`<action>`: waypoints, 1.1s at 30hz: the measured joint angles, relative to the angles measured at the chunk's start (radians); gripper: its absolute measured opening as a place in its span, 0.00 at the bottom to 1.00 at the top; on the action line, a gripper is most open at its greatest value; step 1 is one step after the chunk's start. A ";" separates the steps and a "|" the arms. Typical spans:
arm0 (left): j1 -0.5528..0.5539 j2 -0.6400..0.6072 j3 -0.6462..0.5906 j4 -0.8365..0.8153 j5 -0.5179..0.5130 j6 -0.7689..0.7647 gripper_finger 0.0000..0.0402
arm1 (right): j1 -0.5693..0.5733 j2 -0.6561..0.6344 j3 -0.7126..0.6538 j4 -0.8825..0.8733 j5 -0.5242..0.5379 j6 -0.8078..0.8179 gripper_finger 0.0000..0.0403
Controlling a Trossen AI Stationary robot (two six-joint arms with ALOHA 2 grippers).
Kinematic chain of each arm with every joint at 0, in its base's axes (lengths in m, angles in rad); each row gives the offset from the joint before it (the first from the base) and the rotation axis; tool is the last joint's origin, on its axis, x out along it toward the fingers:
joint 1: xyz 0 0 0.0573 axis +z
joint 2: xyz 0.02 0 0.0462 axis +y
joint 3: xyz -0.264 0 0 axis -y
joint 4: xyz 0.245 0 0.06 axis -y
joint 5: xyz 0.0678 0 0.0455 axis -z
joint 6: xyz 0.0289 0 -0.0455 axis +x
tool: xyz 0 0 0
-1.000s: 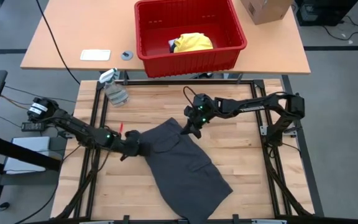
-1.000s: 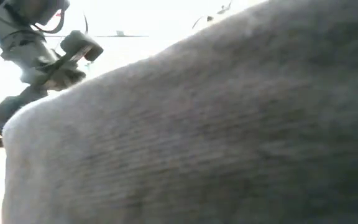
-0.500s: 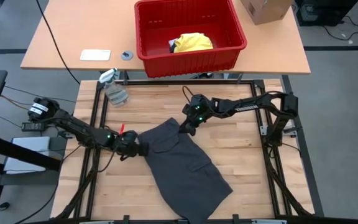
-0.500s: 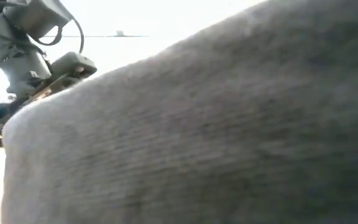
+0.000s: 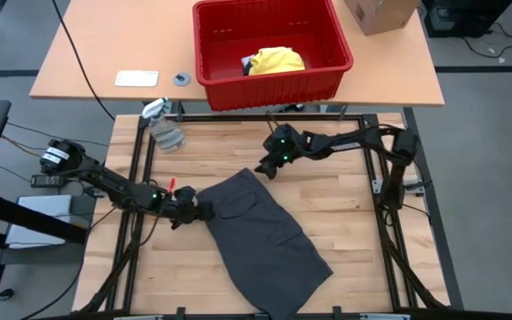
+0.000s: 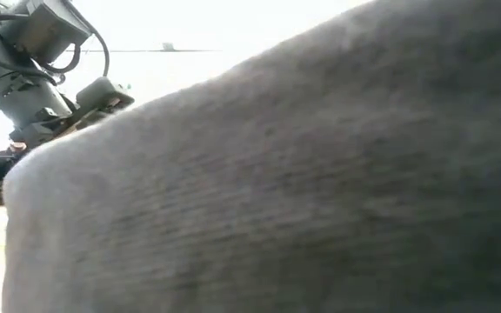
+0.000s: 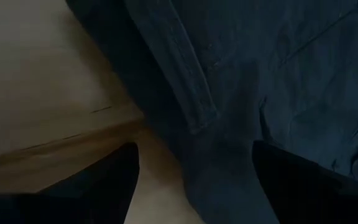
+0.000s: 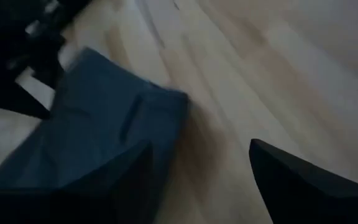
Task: Fold Laundry from Bin
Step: Fold the black short
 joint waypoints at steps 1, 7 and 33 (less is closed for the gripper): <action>0.000 0.000 0.000 -0.003 -0.009 0.000 0.80 | -0.005 0.024 0.007 -0.001 -0.025 0.001 0.68; 0.061 0.004 -0.004 0.008 -0.089 0.041 0.79 | 0.033 0.132 0.073 -0.006 -0.138 -0.004 0.68; 0.169 0.165 -0.004 0.240 -0.124 0.280 0.58 | 0.106 0.148 0.124 -0.236 -0.057 0.063 0.67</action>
